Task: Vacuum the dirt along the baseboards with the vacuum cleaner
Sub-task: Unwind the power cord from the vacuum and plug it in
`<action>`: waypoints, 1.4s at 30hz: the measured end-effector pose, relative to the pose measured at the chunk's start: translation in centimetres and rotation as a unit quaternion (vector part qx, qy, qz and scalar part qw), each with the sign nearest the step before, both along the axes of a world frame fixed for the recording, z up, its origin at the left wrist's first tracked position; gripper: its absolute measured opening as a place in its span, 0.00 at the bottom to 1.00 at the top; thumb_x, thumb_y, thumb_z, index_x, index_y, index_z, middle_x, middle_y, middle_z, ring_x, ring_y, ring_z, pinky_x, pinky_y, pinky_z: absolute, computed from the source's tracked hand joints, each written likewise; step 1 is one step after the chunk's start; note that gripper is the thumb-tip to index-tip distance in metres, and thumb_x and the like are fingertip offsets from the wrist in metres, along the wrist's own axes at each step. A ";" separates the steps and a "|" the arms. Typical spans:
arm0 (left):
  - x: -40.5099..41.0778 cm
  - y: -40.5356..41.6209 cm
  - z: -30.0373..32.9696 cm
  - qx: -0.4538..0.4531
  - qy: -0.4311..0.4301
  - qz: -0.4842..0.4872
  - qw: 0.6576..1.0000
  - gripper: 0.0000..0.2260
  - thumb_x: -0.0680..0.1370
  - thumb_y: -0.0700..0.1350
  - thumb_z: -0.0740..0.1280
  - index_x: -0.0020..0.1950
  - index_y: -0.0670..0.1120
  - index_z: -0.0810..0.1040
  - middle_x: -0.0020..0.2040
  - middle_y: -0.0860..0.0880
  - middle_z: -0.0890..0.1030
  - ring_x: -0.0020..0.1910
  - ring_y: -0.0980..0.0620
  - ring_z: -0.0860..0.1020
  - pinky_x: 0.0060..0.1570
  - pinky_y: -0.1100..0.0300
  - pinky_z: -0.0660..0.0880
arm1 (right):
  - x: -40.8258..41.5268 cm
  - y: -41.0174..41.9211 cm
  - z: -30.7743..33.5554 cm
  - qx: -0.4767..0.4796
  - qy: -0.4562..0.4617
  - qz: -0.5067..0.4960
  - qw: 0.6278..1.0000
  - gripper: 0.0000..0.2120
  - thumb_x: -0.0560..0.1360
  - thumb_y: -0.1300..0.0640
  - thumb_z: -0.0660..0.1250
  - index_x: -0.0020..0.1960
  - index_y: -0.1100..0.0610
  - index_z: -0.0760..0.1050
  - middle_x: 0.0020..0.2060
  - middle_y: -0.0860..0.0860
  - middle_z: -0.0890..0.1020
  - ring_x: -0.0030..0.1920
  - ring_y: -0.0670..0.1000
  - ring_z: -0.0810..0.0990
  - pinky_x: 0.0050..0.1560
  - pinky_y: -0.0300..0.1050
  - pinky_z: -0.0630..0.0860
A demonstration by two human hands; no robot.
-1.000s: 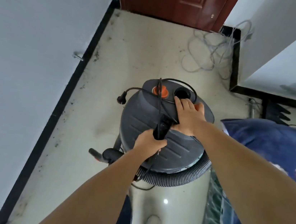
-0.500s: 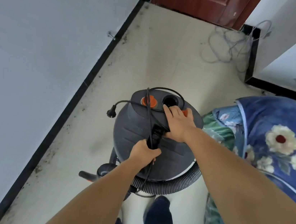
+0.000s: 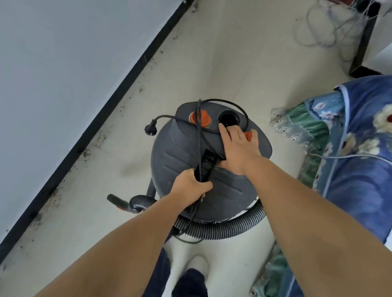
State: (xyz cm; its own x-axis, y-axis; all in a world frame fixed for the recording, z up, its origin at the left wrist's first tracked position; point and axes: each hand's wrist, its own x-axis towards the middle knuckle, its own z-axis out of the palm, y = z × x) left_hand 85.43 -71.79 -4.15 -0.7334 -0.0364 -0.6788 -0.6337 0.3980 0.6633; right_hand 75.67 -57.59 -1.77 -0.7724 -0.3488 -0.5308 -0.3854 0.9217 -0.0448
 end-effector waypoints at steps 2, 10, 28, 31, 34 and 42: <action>3.3 -0.5 0.1 0.004 -0.001 0.008 1.000 0.06 0.73 0.44 0.70 0.39 0.46 0.74 0.29 0.48 0.79 0.27 0.52 0.77 0.32 0.61 0.72 | 3.1 -0.8 0.1 0.001 -0.001 0.012 1.000 0.49 0.75 0.38 0.63 0.79 0.57 0.36 0.78 0.56 0.50 0.78 0.55 0.46 0.73 0.65 0.43; 14.2 -3.8 0.1 0.015 -0.007 -0.001 1.000 0.05 0.73 0.44 0.69 0.40 0.44 0.74 0.29 0.49 0.79 0.26 0.54 0.77 0.30 0.63 0.72 | 14.0 -4.3 0.1 0.022 0.014 0.020 0.999 0.49 0.75 0.37 0.63 0.79 0.58 0.36 0.77 0.56 0.51 0.77 0.55 0.47 0.73 0.64 0.46; 31.8 -11.4 0.8 0.052 -0.067 -0.105 0.991 0.11 0.75 0.49 0.71 0.53 0.47 0.75 0.42 0.51 0.82 0.42 0.53 0.80 0.49 0.58 0.75 | 31.4 -8.8 0.6 -0.057 -0.052 0.024 0.997 0.46 0.74 0.38 0.66 0.80 0.52 0.41 0.79 0.53 0.50 0.78 0.52 0.46 0.74 0.59 0.46; 31.8 -13.2 1.3 0.064 -0.056 -0.124 0.989 0.11 0.78 0.48 0.66 0.59 0.46 0.76 0.54 0.49 0.81 0.55 0.49 0.78 0.58 0.54 0.74 | 32.4 -8.8 0.8 -0.096 -0.068 0.022 0.993 0.40 0.75 0.42 0.67 0.79 0.49 0.51 0.78 0.53 0.53 0.78 0.54 0.49 0.74 0.59 0.47; 31.9 -14.0 1.8 0.038 -0.018 -0.047 0.998 0.05 0.80 0.41 0.62 0.52 0.46 0.77 0.46 0.46 0.82 0.47 0.48 0.79 0.51 0.55 0.78 | 33.4 -8.4 0.6 -0.160 -0.056 -0.016 0.985 0.27 0.74 0.47 0.70 0.70 0.52 0.67 0.76 0.54 0.60 0.75 0.56 0.58 0.74 0.57 0.45; 32.1 -15.8 5.1 0.039 0.059 0.145 0.987 0.10 0.82 0.42 0.56 0.46 0.47 0.75 0.27 0.50 0.67 0.24 0.53 0.65 0.24 0.60 0.65 | 34.3 -7.0 4.7 -0.213 0.080 -0.152 0.962 0.12 0.82 0.50 0.59 0.44 0.55 0.65 0.35 0.51 0.75 0.37 0.56 0.74 0.39 0.48 0.67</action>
State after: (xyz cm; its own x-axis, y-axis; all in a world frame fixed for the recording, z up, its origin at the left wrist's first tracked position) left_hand 117.56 -87.59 0.93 -0.7739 -0.2068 -0.5986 -0.6301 0.1565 0.7605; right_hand 109.94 -64.62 2.97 -0.9330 -0.2529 -0.2559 -0.1337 0.9041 -0.4059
